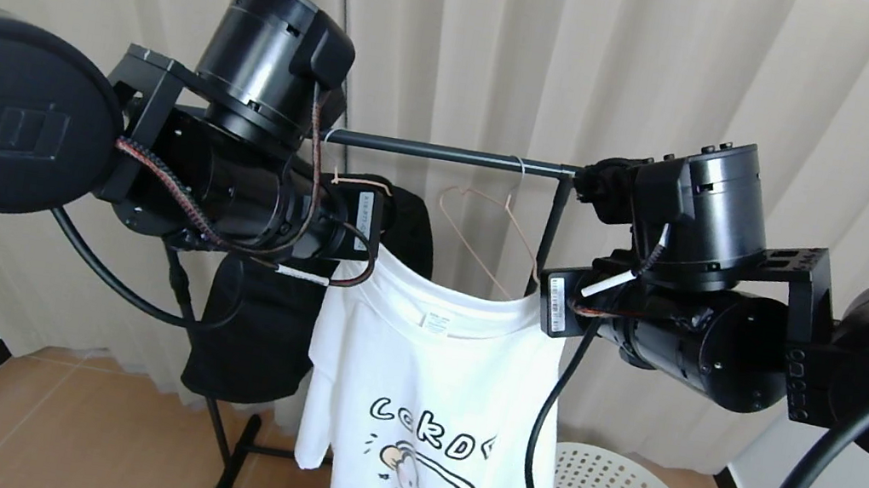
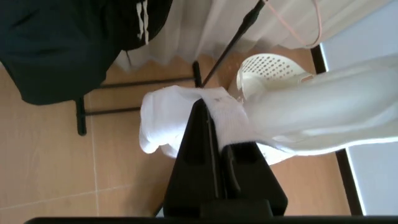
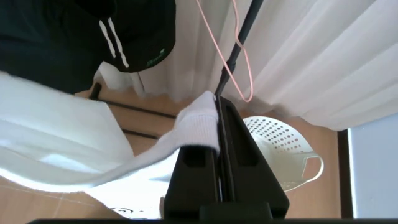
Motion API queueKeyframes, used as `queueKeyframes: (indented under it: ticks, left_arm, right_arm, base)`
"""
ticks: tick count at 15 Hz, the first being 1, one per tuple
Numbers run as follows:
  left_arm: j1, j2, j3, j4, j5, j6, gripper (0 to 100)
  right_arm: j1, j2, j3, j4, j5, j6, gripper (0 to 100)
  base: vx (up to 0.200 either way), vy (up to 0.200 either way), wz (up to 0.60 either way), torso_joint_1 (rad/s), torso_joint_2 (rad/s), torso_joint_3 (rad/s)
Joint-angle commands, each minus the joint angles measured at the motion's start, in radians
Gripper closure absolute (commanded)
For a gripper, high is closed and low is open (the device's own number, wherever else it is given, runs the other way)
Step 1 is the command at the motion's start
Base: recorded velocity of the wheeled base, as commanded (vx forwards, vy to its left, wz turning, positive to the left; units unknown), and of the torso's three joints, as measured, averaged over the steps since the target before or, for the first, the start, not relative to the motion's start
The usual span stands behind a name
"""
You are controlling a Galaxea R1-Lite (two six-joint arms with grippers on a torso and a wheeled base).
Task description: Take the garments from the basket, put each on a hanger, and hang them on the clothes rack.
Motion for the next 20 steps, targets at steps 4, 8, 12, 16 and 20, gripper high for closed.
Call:
queueKeyframes:
  ticks: [4,8,12,16,20]
  left_arm:
    - [-0.001,0.002,-0.04,0.002,0.001,0.015,100]
    - [0.001,0.004,-0.063,0.002,0.011,0.04,100]
    - [0.001,0.008,-0.108,0.003,0.011,0.063,100]
    - [-0.002,0.024,-0.168,0.005,0.013,0.068,100]
    - [-0.03,0.028,-0.217,0.02,0.027,0.075,100]
  right_arm:
    - [0.002,0.002,0.022,-0.002,0.001,-0.02,100]
    - [0.002,0.007,0.024,-0.002,0.001,-0.02,100]
    - [0.002,0.007,0.073,-0.006,0.004,-0.068,100]
    - [0.004,0.0,0.137,-0.015,0.026,-0.139,0]
    - [0.008,-0.015,0.297,-0.214,0.196,-0.267,0]
  base:
    - [0.0,0.0,0.0,0.0,0.0,0.0]
    - [0.0,0.0,0.0,0.0,0.0,0.0]
    - [0.0,0.0,0.0,0.0,0.0,0.0]
    - [0.0,0.0,0.0,0.0,0.0,0.0]
    - [0.0,0.0,0.0,0.0,0.0,0.0]
